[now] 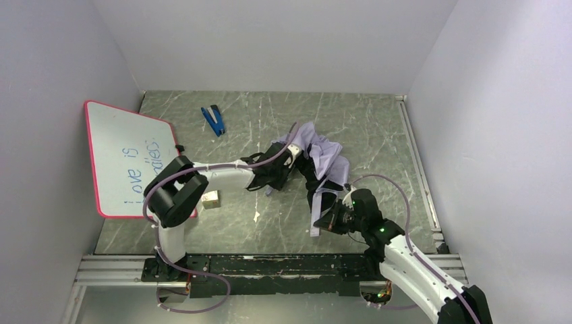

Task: Put away the umbrella

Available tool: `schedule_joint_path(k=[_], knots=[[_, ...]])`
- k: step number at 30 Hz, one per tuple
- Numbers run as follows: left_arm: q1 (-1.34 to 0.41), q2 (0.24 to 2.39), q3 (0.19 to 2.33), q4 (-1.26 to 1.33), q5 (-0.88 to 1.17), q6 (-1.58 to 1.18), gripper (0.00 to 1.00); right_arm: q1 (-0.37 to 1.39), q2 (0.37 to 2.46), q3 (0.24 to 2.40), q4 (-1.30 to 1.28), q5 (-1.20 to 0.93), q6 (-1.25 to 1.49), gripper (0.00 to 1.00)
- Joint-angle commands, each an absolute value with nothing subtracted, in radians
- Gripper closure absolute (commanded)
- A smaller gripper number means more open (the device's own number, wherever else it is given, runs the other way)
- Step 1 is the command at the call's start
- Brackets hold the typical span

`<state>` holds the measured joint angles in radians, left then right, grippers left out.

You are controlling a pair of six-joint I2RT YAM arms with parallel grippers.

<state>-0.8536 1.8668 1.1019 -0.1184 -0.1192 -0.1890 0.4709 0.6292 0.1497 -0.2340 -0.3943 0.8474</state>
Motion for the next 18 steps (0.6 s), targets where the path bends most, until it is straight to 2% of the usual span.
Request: schedule_joint_path(k=[1, 9, 18], knots=[[-0.818, 1.902, 1.157, -0.151, -0.159, -0.159, 0.79, 0.476, 0.602, 0.205, -0.351, -0.441, 0.819, 1.0], [-0.775, 1.936, 1.223, -0.176, -0.17, -0.093, 0.87, 0.476, 0.55, 0.411, -0.523, -0.395, 0.793, 1.0], [-0.754, 1.945, 1.249, -0.174, -0.159, -0.044, 0.89, 0.476, 0.603, 0.709, -0.635, -0.333, 0.755, 1.0]])
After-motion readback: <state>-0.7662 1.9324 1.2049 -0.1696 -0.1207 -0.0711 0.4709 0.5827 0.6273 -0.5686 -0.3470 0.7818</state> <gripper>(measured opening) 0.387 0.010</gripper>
